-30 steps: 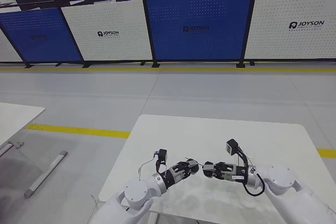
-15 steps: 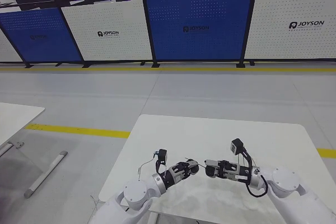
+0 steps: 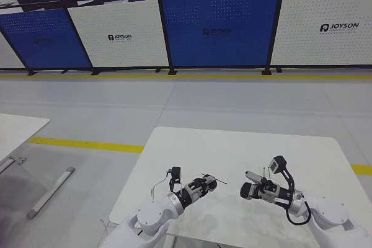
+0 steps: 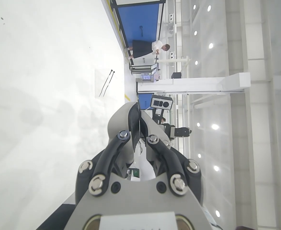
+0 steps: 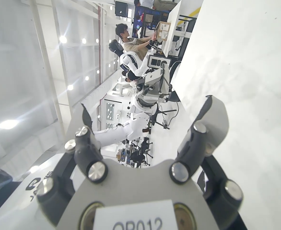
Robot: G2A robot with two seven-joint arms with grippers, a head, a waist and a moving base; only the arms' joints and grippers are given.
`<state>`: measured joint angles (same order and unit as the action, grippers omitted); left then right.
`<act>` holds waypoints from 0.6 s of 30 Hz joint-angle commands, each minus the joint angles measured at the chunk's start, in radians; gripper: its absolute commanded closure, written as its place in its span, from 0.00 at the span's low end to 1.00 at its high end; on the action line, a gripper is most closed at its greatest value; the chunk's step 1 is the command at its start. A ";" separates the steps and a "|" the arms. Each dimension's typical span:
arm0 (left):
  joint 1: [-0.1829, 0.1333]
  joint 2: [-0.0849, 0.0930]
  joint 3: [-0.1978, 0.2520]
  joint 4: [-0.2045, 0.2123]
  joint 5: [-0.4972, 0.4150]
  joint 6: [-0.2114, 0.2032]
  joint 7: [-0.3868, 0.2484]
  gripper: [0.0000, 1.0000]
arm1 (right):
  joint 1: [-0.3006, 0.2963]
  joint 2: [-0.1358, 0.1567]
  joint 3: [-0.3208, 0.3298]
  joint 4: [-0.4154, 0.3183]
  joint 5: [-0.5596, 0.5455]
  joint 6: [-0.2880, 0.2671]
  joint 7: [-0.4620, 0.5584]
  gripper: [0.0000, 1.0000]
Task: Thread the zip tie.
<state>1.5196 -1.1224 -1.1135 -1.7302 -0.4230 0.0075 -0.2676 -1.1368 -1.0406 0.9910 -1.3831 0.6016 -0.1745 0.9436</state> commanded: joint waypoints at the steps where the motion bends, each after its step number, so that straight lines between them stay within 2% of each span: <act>1: 0.000 0.000 0.000 0.000 0.000 0.000 0.000 1.00 | 0.000 0.000 0.000 0.000 0.000 0.000 0.000 0.00; 3: -0.002 -0.001 0.000 0.001 -0.001 -0.006 0.011 1.00 | 0.000 0.000 0.000 0.000 0.000 0.000 0.000 0.00; 5: -0.003 -0.005 0.002 0.004 -0.005 -0.033 0.043 1.00 | 0.000 0.000 0.000 0.000 0.000 0.000 0.000 0.00; 7: -0.006 -0.009 0.004 0.008 0.021 -0.067 0.105 1.00 | 0.000 0.000 0.000 0.000 0.000 0.000 0.000 0.00; 9: -0.006 -0.012 0.013 0.014 0.064 -0.077 0.146 1.00 | 0.000 0.000 0.000 0.000 0.000 0.000 0.000 0.00; 11: -0.008 -0.011 0.023 0.018 0.082 -0.058 0.119 1.00 | 0.000 0.000 0.000 0.000 0.000 0.000 0.000 0.00; 18: -0.008 -0.011 0.023 0.018 0.082 -0.058 0.119 1.00 | -0.001 0.000 0.001 0.000 -0.004 0.001 -0.007 0.00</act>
<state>1.5120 -1.1334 -1.0906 -1.7121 -0.3408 -0.0507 -0.1485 -1.1369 -1.0406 0.9912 -1.3832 0.6015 -0.1744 0.9433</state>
